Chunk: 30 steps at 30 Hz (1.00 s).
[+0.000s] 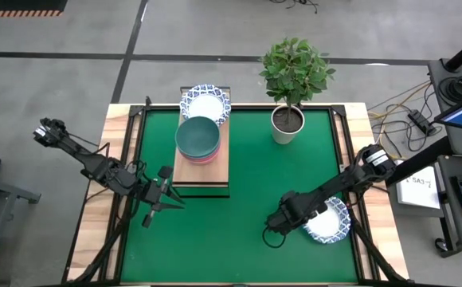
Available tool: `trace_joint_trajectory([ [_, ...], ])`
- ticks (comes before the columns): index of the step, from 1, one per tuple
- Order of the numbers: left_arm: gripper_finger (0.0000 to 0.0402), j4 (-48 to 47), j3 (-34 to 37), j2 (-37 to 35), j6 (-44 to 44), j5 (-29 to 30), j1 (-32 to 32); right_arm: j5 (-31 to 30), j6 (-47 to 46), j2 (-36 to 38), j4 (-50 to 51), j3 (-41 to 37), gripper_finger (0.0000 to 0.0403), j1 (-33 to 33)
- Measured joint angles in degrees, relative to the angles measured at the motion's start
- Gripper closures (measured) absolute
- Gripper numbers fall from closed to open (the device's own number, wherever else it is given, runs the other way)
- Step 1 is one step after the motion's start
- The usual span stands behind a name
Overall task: Place and stack bowls onto a shelf
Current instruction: Stack the white patterned bowl on top of the white patterned bowl on the shelf
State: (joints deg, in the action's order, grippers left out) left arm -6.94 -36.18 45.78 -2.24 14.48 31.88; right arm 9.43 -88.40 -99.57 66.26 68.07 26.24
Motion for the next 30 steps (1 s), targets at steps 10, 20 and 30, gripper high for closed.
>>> trace_joint_trajectory([
  [10,0.0365,0.06,0.0,0.0,0.0,0.0,0.0,2.26,1.8,0.0,-3.34,-1.74,0.0304,-0.02],
  [20,0.0365,0.15,0.0,0.0,0.0,0.02,0.0,2.69,9.91,0.78,0.11,5.62,0.039,-0.02],
  [30,0.0365,0.48,0.0,0.0,-0.02,0.02,0.0,-8.82,26.75,3.66,1.31,25.17,0.0394,0.65],
])
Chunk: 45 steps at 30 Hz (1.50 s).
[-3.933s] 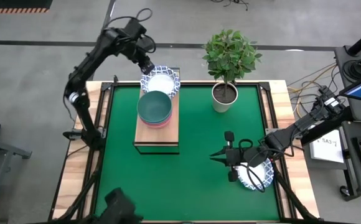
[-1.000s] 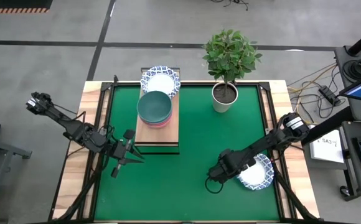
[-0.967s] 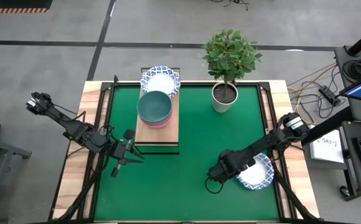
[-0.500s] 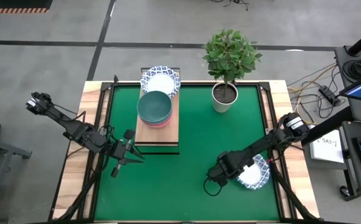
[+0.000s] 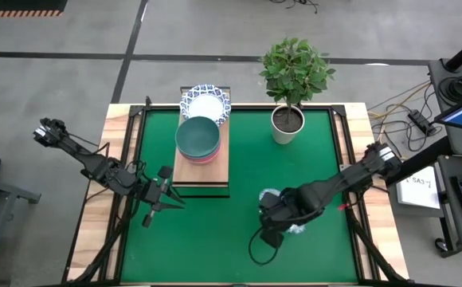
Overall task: Place and stack bowls onto a shelf
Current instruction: Stack the white patterned bowl on top of the white patterned bowl on the shelf
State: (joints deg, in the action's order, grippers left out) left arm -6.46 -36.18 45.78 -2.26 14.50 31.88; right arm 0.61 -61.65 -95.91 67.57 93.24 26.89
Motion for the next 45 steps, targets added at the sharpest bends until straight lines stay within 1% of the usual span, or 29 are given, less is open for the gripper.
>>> trace_joint_trajectory([
  [4,0.0365,0.04,0.0,0.0,0.0,0.0,0.0,-8.05,10.46,0.15,-0.73,9.1,0.0394,0.8],
  [8,0.0365,0.02,0.0,0.0,0.0,0.0,0.0,-10.56,19.18,0.21,-0.96,17.04,0.0394,1.33],
  [11,0.0365,0.02,0.0,0.0,0.0,0.0,0.0,-15.71,29.17,0.21,-1.33,22.02,0.0394,1.82],
  [16,0.0365,0.02,0.0,0.0,-0.15,0.0,0.0,-26.86,49.47,0.23,-6.47,26.55,0.0394,-0.38],
  [19,0.0365,0.02,0.0,0.0,-0.15,0.0,0.01,-29.3,61.37,0.23,-11.4,26.62,0.0394,-3.79],
  [24,0.0365,0.02,0.0,0.0,-0.15,0.0,0.01,-29.0,77.93,0.2,-19.15,26.38,0.0394,-12.81],
  [26,0.0365,0.02,0.0,0.0,-0.17,0.0,0.0,-28.12,82.0,-0.15,-22.93,26.32,0.0394,-17.54],
  [27,0.0365,0.0,0.0,0.0,-0.17,0.0,0.02,-26.6,83.35,-0.22,-24.14,26.28,0.0394,-19.99],
  [29,0.0365,0.01,0.0,-0.02,-0.17,0.0,0.0,-21.76,84.87,-0.92,-26.6,25.95,0.0394,-25.18],
  [33,0.0365,-0.2,0.0,-0.02,-0.2,0.0,0.0,-8.35,84.49,-3.13,-29.83,25.78,0.0394,-34.99],
  [35,0.0365,-0.62,0.0,0.0,-0.2,0.0,0.0,-4.01,83.7,-4.96,-30.89,25.76,0.0394,-38.77],
  [39,0.0365,-0.65,0.0,0.0,-0.2,0.0,0.0,-3.51,83.71,-8.4,-30.36,25.71,0.0394,-43.19],
  [45,0.0365,-1.03,0.0,0.0,-0.22,0.0,0.0,-3.59,86.07,-12.38,-30.64,26.21,0.0394,-45.09],
])
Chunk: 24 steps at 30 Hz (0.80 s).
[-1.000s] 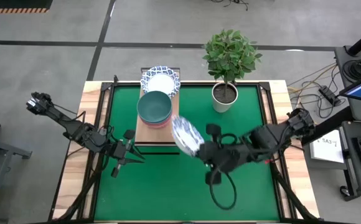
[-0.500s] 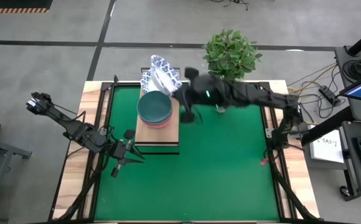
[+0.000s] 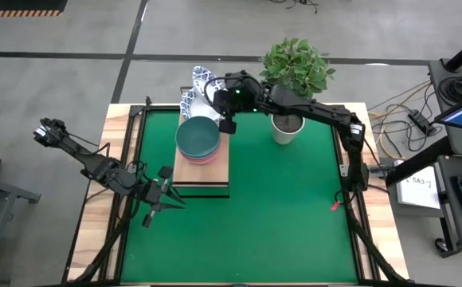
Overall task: Place and stack bowls onto a shelf
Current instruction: Stack the white patterned bowl on top of the white patterned bowl on the shelf, then return to Home Position
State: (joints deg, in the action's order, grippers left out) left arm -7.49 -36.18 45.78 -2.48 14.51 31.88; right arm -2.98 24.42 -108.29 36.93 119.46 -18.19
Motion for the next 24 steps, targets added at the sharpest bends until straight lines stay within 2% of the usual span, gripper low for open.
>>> trace_joint_trajectory([
  [9,0.0365,-0.17,0.0,0.0,0.0,0.02,0.02,-1.52,0.89,-2.12,-1.51,0.11,0.0381,-0.39],
  [19,0.0365,-0.25,0.0,-0.02,0.0,0.04,0.0,-1.55,-0.53,-2.41,-1.59,0.13,0.028,-0.33],
  [24,0.0365,-0.26,0.0,-0.01,0.0,0.04,0.0,-1.52,-2.62,-1.34,-1.09,0.13,0.0246,0.44],
])
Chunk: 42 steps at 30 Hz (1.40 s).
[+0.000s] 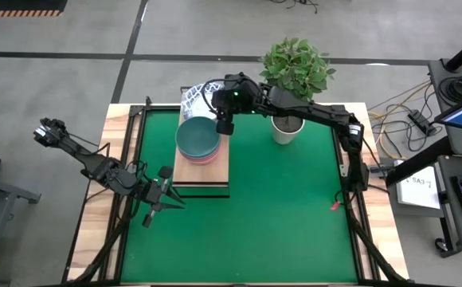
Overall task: Place and stack bowls onto a shelf
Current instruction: Return to Home Position
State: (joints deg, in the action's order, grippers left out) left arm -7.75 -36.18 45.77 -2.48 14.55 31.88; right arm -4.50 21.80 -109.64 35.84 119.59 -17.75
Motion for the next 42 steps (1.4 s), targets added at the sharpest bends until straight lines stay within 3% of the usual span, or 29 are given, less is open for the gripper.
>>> trace_joint_trajectory([
  [9,0.0365,-0.04,0.0,0.01,0.0,0.02,0.02,0.47,-1.27,1.23,0.25,0.0,0.024,2.13],
  [18,0.0365,-0.21,0.0,0.0,0.0,0.02,0.01,0.44,-1.92,1.1,0.41,-0.85,0.0305,2.11],
  [26,0.0365,-0.15,0.0,0.01,0.18,0.01,0.01,15.04,-2.19,5.03,4.73,-2.62,0.0364,4.5],
  [34,0.0365,4.8,2.3,0.01,1.72,0.01,0.02,15.52,-3.45,14.61,0.59,-20.01,0.0385,10.33],
  [37,0.0365,7.92,4.34,-0.02,2.83,-0.02,0.01,15.4,-5.6,20.32,-6.38,-30.83,0.0385,12.88],
  [42,0.0365,5.15,4.29,-0.96,5.44,-0.01,-0.01,11.59,-5.78,29.35,-20.93,-44.14,0.0385,15.64],
])
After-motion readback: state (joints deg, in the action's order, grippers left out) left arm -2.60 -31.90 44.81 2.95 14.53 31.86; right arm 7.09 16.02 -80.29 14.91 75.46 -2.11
